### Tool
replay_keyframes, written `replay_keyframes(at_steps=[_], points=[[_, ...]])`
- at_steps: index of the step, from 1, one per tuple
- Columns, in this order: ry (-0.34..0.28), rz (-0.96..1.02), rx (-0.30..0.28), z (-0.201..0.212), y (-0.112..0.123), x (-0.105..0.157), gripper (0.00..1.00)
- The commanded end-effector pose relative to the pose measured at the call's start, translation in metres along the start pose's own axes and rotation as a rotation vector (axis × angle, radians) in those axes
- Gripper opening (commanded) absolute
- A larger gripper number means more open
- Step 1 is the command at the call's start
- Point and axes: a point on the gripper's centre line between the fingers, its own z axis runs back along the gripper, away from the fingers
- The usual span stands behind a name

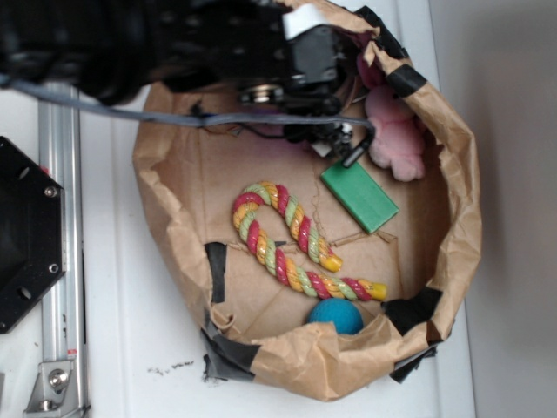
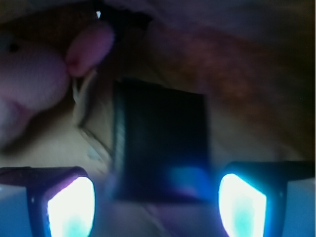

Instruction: Grab the black box.

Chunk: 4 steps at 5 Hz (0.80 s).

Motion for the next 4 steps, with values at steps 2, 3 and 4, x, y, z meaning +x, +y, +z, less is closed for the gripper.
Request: replay_keyframes(at_steps=[2, 3, 4], points=[[-0.036, -0.068, 0.036, -0.013, 0.001, 0.017, 1.00], [-0.040, -0.045, 0.003, -0.004, 0.003, 0.013, 0.00], [-0.048, -0.053, 0.001, 0.007, 0.006, 0.013, 0.00]])
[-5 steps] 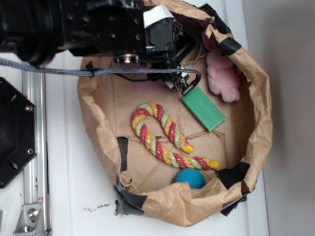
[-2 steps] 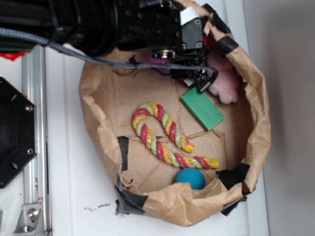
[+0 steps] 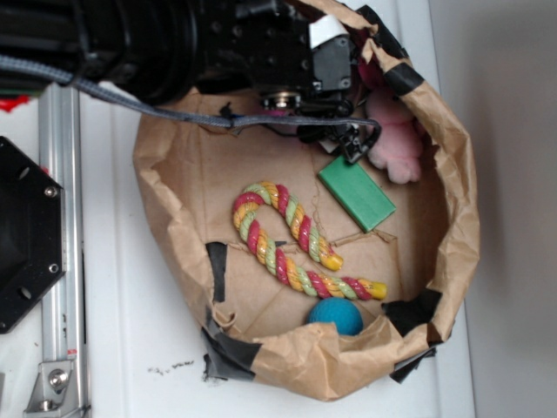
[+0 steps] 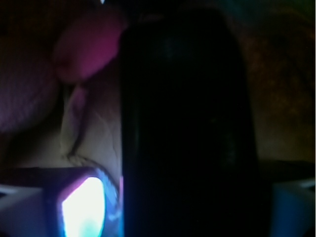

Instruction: Grab the black box.

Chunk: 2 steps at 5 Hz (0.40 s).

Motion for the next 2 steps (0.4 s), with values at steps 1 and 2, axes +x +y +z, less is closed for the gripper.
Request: replay_keyframes(at_steps=[1, 2], points=[[-0.061, -0.020, -0.033, 0.039, 0.014, 0.013, 0.00], [-0.079, -0.091, -0.074, 0.056, 0.017, 0.011, 0.00]])
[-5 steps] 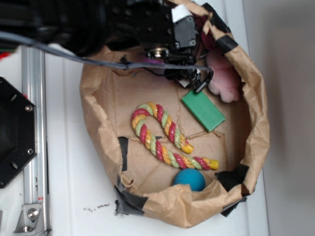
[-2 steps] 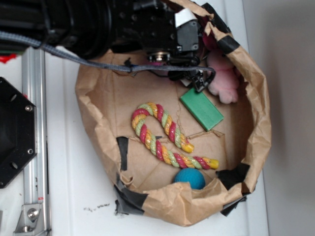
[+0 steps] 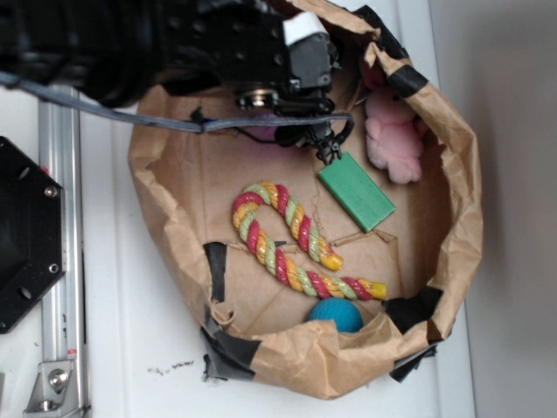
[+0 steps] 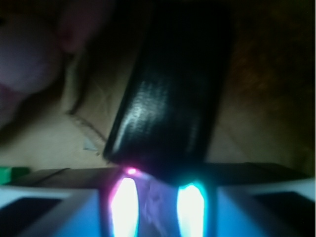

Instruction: Grab the black box.

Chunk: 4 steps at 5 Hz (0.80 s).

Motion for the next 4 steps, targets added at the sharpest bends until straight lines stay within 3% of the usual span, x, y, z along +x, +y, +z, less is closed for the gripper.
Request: replay_keyframes(at_steps=[1, 2, 3, 4], points=[[-0.083, -0.113, -0.107, 0.052, 0.009, 0.011, 0.00], [-0.106, -0.245, -0.200, 0.091, -0.006, -0.001, 0.00], [-0.132, -0.249, -0.203, 0.108, -0.016, -0.011, 0.00], [-0.122, -0.191, -0.170, 0.097, -0.008, -0.008, 1.00]])
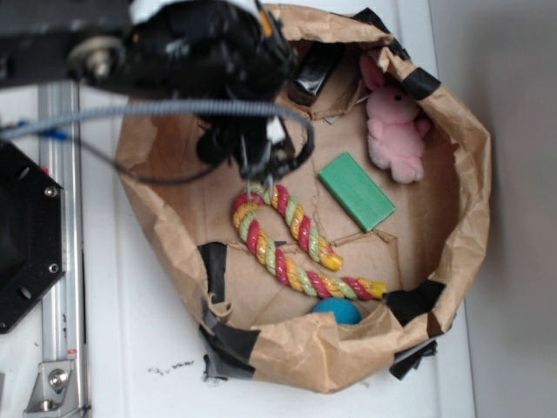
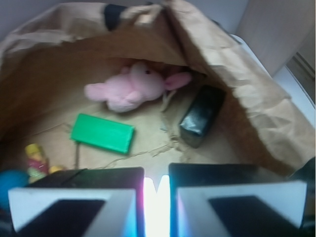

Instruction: Grab the black box.

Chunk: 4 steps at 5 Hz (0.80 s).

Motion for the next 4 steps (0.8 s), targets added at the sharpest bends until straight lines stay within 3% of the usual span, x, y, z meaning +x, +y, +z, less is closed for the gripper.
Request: replay_keyframes(at_steps=[1, 3, 4], points=[[0.001, 0.138, 0.074, -0.022, 0.029, 0.013, 1.00], [0.001, 0.297, 0.201, -0.061, 0.059, 0.016, 1.00], [-0.012, 0.325, 0.224, -0.062, 0.066, 0.019, 1.00]])
